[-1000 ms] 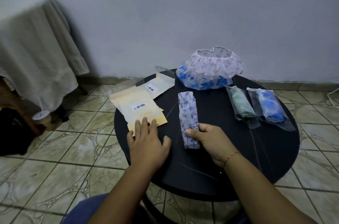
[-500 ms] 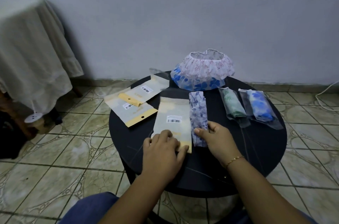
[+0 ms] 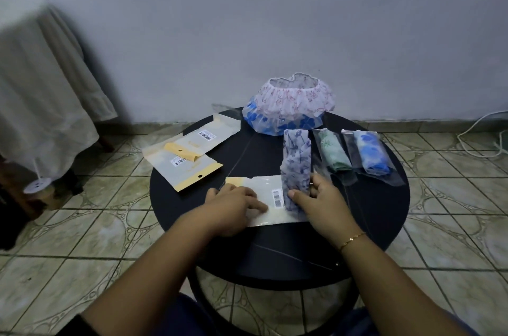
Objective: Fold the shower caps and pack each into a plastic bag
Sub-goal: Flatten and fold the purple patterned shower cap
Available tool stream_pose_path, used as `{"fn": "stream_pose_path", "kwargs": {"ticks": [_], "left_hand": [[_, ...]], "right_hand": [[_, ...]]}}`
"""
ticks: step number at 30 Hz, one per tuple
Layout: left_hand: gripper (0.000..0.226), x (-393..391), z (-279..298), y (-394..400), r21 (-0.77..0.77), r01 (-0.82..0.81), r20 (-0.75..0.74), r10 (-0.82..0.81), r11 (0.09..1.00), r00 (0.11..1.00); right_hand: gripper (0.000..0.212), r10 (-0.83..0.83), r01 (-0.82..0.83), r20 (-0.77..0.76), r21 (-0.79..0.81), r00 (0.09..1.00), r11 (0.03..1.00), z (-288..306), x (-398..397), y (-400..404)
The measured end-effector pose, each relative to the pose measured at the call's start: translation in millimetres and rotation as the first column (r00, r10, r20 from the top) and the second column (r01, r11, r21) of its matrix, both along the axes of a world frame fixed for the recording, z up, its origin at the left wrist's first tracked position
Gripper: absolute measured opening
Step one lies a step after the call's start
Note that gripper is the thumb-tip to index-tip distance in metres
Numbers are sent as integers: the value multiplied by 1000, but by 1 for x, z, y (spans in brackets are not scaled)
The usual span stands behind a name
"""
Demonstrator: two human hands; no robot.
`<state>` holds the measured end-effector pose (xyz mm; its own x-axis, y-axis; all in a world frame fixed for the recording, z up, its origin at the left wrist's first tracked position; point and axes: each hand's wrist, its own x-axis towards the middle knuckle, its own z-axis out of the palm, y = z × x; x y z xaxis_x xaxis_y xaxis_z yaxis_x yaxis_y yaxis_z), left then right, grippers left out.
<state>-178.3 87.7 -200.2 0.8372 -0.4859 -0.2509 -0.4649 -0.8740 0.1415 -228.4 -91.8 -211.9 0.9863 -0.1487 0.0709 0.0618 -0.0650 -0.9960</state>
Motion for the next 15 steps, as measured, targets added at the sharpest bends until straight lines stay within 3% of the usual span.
{"fn": "stream_pose_path", "kwargs": {"ticks": [3, 5, 7, 9, 11, 15], "left_hand": [[38, 3, 2, -7, 40, 71, 186, -77, 997, 979], [25, -6, -7, -25, -34, -8, 269, 17, 999, 963], [40, -15, -19, -42, -138, -136, 256, 168, 981, 952], [61, -18, -28, -53, -111, -158, 282, 184, 981, 942], [60, -14, -27, -55, -107, -132, 237, 154, 985, 959], [53, 3, -9, -48, -108, -45, -45, 40, 993, 998]], "right_hand": [[23, -50, 50, 13, 29, 999, 998, 2, 1, -5], [24, -77, 76, 19, 43, 997, 996, 6, 0, -8], [25, -105, 104, 18, 49, 994, 993, 7, -1, -11], [23, -145, 145, 10, 23, 989, 989, 9, -2, -16], [19, -184, 184, -12, -7, 983, 983, 9, -4, -23], [19, -207, 208, -107, -6, 972, 978, 4, -13, -37]]}}
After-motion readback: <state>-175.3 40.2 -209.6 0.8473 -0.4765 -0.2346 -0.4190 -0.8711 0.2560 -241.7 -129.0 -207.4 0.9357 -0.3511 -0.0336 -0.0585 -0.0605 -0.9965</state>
